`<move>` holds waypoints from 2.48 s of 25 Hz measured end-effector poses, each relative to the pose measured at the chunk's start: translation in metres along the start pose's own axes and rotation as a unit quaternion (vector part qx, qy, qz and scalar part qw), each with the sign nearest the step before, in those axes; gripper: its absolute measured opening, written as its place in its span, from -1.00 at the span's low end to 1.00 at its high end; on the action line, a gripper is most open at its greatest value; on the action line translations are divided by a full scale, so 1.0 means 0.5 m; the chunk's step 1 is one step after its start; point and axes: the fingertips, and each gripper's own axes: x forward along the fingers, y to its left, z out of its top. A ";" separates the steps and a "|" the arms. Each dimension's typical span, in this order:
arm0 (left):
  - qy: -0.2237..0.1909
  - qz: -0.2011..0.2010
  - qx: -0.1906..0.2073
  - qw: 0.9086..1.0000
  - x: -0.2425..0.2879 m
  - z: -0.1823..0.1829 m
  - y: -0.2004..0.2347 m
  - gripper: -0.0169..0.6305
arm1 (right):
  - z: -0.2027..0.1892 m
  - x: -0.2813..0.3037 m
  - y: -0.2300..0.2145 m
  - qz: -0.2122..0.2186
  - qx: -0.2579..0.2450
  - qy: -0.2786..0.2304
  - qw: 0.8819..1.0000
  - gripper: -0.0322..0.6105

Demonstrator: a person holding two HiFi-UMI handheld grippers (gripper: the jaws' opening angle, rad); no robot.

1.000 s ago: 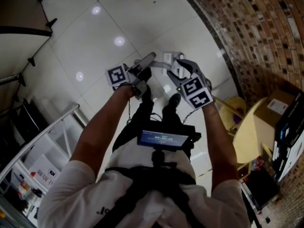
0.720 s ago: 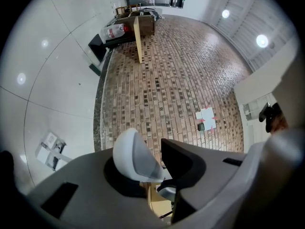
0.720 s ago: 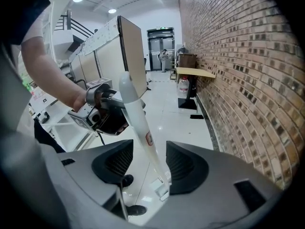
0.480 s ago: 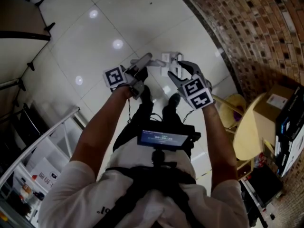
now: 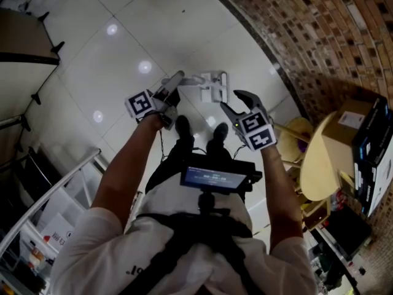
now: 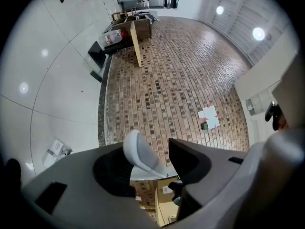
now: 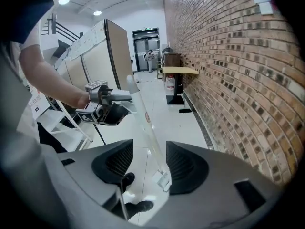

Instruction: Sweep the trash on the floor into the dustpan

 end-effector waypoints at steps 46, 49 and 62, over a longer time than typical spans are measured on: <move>0.022 0.113 0.116 0.987 -0.165 0.033 0.032 -0.23 | -0.113 -0.117 -0.029 -0.099 0.153 -0.025 0.983 -0.19; 0.029 0.144 0.146 0.978 -0.175 0.041 0.049 -0.23 | -0.119 -0.120 -0.027 -0.098 0.152 -0.022 0.983 -0.19; -0.011 0.075 0.070 0.995 -0.177 0.000 -0.001 -0.23 | -0.163 -0.132 -0.032 -0.105 0.150 -0.013 0.983 -0.19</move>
